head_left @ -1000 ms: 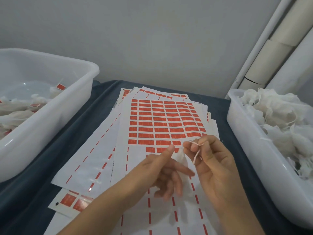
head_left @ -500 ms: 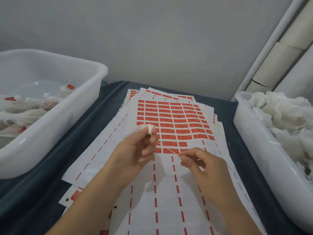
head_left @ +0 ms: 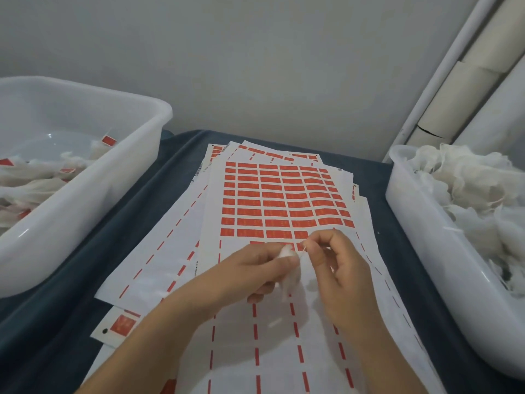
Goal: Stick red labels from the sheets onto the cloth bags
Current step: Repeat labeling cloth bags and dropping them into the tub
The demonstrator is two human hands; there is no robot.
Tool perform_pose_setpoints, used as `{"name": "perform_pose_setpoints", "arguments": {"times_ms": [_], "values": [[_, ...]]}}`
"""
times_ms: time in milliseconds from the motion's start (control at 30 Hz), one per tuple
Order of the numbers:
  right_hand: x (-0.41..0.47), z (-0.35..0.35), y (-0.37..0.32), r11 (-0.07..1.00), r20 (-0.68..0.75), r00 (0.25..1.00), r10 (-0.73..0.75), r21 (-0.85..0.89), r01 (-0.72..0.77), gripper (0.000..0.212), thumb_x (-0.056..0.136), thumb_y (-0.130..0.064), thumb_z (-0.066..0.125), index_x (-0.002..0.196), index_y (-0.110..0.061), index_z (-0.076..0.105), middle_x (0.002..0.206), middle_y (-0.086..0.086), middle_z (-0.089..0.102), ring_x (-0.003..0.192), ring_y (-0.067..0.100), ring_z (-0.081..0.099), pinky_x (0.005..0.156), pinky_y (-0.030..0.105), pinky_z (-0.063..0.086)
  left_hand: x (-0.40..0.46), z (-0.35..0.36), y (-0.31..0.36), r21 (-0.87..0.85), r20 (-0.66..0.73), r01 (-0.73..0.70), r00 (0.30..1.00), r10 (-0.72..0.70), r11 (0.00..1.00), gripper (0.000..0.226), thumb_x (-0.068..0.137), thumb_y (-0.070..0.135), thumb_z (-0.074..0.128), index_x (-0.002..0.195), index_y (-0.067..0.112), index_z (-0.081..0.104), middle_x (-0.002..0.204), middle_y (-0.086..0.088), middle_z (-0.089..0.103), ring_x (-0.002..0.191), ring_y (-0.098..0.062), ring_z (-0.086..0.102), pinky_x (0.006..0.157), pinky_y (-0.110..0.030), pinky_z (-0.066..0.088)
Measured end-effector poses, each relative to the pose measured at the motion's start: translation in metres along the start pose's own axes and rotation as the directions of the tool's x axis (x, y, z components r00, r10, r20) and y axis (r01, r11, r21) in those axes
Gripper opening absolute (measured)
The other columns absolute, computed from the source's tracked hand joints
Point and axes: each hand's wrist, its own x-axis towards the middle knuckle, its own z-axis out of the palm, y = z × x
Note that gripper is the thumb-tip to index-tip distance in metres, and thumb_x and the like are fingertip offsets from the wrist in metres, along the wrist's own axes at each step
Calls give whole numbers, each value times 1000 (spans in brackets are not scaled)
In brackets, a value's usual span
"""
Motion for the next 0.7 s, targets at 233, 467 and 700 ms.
{"name": "perform_pose_setpoints", "arguments": {"times_ms": [233,467,700], "values": [[0,-8,-2,969,95,967,-238,-50,243,13,84,-26,59,83,-38,55,85,-23,61,84,1,61,83,5,43,-11,-1,5,-73,267,-78,959,95,994,25,85,44,49,65,35,60,58,7,38,51,-7,34,51,-16,33],[4,-14,2,981,168,984,66,168,-95,42,65,-44,66,103,-37,49,109,-32,52,107,-15,48,80,-2,39,-12,-2,3,-94,302,-95,946,120,991,25,85,45,52,72,27,65,56,10,40,50,-5,35,51,-14,35],[3,-18,2,980,286,957,43,175,-97,10,69,-41,61,77,-38,67,84,-23,69,89,-2,63,76,4,46,-10,-1,2,-90,283,-80,954,102,993,25,84,45,53,73,26,66,54,10,41,48,-5,37,50,-14,37]]}}
